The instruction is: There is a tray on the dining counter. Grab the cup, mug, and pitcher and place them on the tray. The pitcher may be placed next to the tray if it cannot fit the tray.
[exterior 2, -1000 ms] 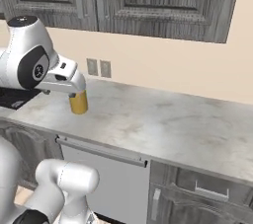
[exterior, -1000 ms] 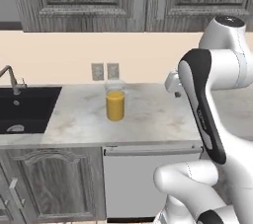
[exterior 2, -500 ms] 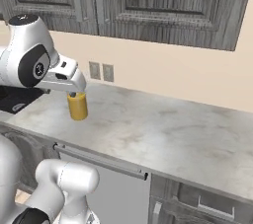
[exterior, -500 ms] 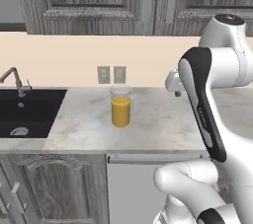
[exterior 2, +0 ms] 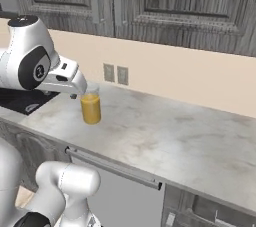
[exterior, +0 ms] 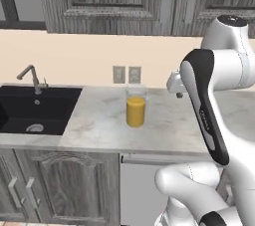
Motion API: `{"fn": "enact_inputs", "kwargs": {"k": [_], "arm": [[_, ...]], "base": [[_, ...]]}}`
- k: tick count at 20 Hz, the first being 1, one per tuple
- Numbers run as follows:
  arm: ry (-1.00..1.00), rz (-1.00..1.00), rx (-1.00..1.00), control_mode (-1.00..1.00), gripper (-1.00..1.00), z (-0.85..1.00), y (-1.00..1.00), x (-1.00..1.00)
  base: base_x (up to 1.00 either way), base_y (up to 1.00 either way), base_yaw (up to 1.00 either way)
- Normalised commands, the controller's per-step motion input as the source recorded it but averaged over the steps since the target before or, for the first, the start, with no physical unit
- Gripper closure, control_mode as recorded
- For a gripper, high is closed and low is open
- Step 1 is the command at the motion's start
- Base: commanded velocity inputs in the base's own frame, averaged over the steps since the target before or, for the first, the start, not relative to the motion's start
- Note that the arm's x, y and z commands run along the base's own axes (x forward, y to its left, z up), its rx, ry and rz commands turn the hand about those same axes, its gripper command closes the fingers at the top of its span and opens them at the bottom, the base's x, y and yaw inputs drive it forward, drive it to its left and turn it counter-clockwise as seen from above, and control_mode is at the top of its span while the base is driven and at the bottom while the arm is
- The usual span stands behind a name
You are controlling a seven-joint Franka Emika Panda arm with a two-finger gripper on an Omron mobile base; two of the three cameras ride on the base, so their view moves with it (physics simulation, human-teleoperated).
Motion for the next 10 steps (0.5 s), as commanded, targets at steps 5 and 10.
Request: {"fn": "enact_inputs", "kwargs": {"k": [5,10], "arm": [[0.0,0.0,0.0,1.0,-1.0,0.0,0.0,0.0],[0.0,0.0,0.0,1.0,-1.0,0.0,0.0,0.0]], "base": [[0.4,0.32,0.08],[0.43,0.2,0.04]]}}
